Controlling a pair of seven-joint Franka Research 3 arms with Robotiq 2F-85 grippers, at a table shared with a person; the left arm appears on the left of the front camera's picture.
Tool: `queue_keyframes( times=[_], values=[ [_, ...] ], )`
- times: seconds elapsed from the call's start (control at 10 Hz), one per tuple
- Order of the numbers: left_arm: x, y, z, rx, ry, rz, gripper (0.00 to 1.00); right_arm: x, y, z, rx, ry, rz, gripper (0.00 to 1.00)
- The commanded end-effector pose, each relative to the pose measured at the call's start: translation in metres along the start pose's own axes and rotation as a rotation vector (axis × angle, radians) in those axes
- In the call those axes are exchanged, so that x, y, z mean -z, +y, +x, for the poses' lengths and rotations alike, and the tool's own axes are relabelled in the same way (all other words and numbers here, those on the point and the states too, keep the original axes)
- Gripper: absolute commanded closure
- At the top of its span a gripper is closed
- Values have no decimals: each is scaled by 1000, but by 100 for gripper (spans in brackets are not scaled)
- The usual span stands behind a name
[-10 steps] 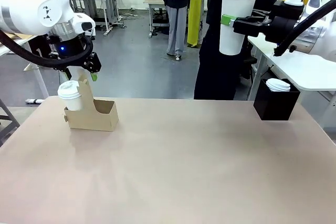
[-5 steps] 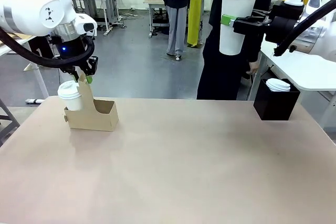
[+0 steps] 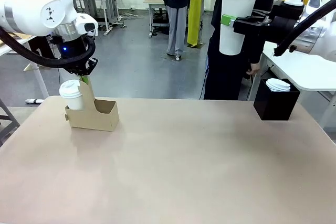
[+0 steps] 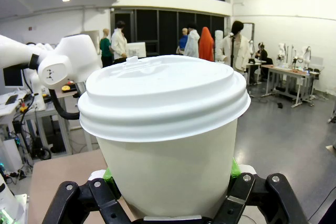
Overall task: Pour a drink into a cup and package it in a carrier.
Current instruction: Position the Cup Carrier in the center of the table.
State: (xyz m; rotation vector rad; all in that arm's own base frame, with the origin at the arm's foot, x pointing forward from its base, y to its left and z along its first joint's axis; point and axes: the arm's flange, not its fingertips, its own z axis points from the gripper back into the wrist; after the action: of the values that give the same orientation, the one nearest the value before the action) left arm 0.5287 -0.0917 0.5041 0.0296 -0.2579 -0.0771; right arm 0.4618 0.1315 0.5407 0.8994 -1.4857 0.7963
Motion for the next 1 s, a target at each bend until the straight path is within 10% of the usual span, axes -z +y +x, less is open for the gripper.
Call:
queue_keyframes(
  times=[0.0,0.9],
  values=[
    [1,1,0,-13,-18,36,100,1,2,3,-20,-5,-2,19],
    [-96,-42,-44,-115,-109,-45,98,1,2,3,-20,-5,-2,19]
  ],
)
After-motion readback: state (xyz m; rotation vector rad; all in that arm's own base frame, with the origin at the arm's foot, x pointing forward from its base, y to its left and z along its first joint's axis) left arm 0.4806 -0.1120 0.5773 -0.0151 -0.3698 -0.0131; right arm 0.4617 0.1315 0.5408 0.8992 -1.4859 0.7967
